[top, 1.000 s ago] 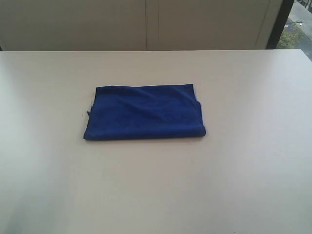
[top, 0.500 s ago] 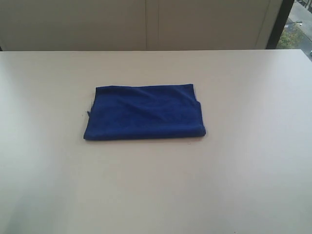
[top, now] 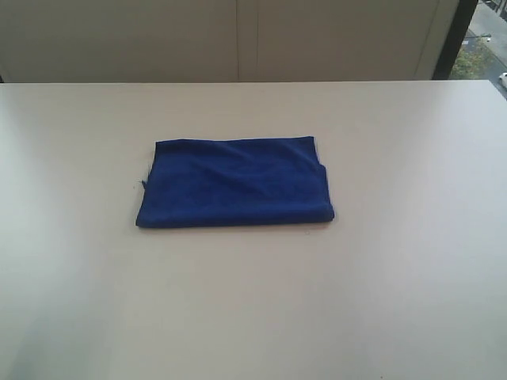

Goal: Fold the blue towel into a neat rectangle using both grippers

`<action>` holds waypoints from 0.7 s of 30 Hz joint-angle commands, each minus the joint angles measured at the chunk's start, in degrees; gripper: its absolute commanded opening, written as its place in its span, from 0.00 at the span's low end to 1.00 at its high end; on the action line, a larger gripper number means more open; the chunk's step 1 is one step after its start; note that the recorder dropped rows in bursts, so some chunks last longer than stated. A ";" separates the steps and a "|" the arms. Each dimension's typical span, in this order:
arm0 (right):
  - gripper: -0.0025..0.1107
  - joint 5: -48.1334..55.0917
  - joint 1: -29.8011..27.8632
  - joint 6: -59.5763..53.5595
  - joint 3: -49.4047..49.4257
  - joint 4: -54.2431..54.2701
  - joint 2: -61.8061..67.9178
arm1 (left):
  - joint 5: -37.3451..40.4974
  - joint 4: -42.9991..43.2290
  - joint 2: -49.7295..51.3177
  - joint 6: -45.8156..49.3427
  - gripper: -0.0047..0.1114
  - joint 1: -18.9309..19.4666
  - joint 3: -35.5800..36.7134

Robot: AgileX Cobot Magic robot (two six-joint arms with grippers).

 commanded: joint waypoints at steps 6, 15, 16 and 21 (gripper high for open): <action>0.02 -0.52 -0.36 0.28 0.32 -0.12 -0.38 | -2.83 -0.11 -0.23 0.20 0.04 0.14 0.27; 0.02 -0.52 -0.36 0.28 0.32 -0.12 -0.38 | -2.72 -0.11 -0.23 0.20 0.04 0.14 0.27; 0.02 -0.52 -0.36 0.28 0.32 -0.12 -0.38 | -2.72 -0.11 -0.23 0.20 0.04 0.14 0.27; 0.02 -0.52 -0.36 0.28 0.32 -0.12 -0.38 | -2.72 -0.11 -0.23 0.20 0.04 0.14 0.27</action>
